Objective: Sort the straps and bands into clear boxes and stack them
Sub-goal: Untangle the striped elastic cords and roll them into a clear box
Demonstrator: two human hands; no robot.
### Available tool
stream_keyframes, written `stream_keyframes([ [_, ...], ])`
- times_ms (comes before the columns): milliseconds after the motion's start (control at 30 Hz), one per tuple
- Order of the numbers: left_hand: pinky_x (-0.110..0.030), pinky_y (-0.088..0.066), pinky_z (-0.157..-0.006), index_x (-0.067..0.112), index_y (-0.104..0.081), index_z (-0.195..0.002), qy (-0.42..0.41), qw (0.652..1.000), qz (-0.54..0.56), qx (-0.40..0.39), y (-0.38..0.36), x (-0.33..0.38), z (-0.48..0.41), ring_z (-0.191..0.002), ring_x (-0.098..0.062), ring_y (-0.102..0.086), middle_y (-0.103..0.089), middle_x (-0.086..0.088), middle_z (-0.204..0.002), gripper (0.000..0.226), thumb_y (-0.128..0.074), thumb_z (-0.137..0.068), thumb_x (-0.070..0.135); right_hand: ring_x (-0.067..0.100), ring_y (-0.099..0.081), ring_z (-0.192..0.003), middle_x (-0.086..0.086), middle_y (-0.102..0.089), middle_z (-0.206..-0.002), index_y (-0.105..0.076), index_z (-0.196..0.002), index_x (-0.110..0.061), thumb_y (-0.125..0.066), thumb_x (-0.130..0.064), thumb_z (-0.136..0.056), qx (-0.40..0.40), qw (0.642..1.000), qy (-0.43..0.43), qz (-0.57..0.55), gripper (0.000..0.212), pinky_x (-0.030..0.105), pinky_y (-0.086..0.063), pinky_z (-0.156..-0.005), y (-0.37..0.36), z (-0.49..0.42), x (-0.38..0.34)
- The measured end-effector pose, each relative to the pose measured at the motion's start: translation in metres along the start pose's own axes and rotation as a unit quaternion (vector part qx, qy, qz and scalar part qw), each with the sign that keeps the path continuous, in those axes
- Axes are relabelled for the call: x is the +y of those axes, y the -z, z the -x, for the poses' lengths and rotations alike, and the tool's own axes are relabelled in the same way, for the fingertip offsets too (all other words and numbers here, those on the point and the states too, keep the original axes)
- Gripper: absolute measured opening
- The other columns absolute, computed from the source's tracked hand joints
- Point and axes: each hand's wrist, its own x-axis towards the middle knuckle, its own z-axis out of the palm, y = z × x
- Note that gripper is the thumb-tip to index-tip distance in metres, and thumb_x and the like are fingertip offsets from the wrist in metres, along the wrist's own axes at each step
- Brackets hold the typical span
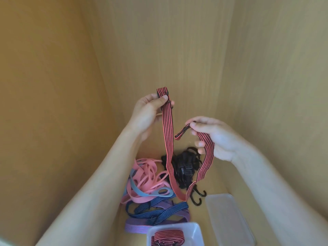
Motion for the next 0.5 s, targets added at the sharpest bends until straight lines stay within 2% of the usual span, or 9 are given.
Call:
stream_keyframes([
  [100, -0.024, -0.053, -0.066, 0.015, -0.062, -0.094, 0.011, 1.0, 0.006, 0.005, 0.0, -0.004, 0.001, -0.078, -0.013, -0.067, -0.076, -0.006, -0.089, 0.006, -0.06, -0.099, 0.014, 0.016, -0.047, -0.044, 0.009, -0.061, -0.074, -0.061, -0.104, -0.006, -0.059, -0.019, -0.1, 0.066, 0.998, 0.022, -0.011, 0.013, 0.026, -0.045, -0.039, -0.001, -0.001, 0.003],
  [233, -0.024, -0.055, -0.064, 0.016, -0.061, -0.091, 0.017, 1.0, 0.003, 0.004, -0.002, -0.008, 0.003, -0.08, -0.014, -0.07, -0.077, -0.007, -0.09, 0.008, -0.062, -0.098, 0.013, 0.018, -0.044, -0.042, 0.017, -0.071, -0.075, -0.058, -0.115, 0.0, -0.051, -0.025, -0.106, 0.126, 0.991, 0.048, -0.008, 0.028, 0.026, -0.042, -0.038, 0.0, -0.004, 0.006],
  [333, -0.028, -0.058, -0.068, 0.012, -0.062, -0.096, 0.017, 1.0, -0.021, 0.006, -0.005, -0.01, 0.004, -0.087, -0.02, -0.074, -0.078, -0.009, -0.093, 0.002, -0.064, -0.097, 0.012, 0.02, -0.049, -0.044, 0.021, -0.074, -0.082, -0.052, -0.117, 0.0, -0.047, -0.021, -0.107, 0.13, 0.99, 0.061, -0.01, 0.024, 0.03, -0.047, -0.041, -0.002, -0.005, 0.007],
  [500, -0.029, -0.061, -0.067, -0.002, -0.064, -0.11, 0.01, 0.997, -0.075, 0.022, -0.015, -0.008, 0.004, -0.085, -0.022, -0.077, -0.078, -0.01, -0.093, 0.022, -0.07, -0.093, 0.011, 0.031, -0.072, -0.066, 0.024, -0.075, -0.092, -0.048, -0.109, -0.003, -0.04, -0.018, -0.109, 0.104, 0.988, 0.112, -0.015, 0.017, 0.035, -0.061, -0.059, -0.009, -0.009, 0.003],
])
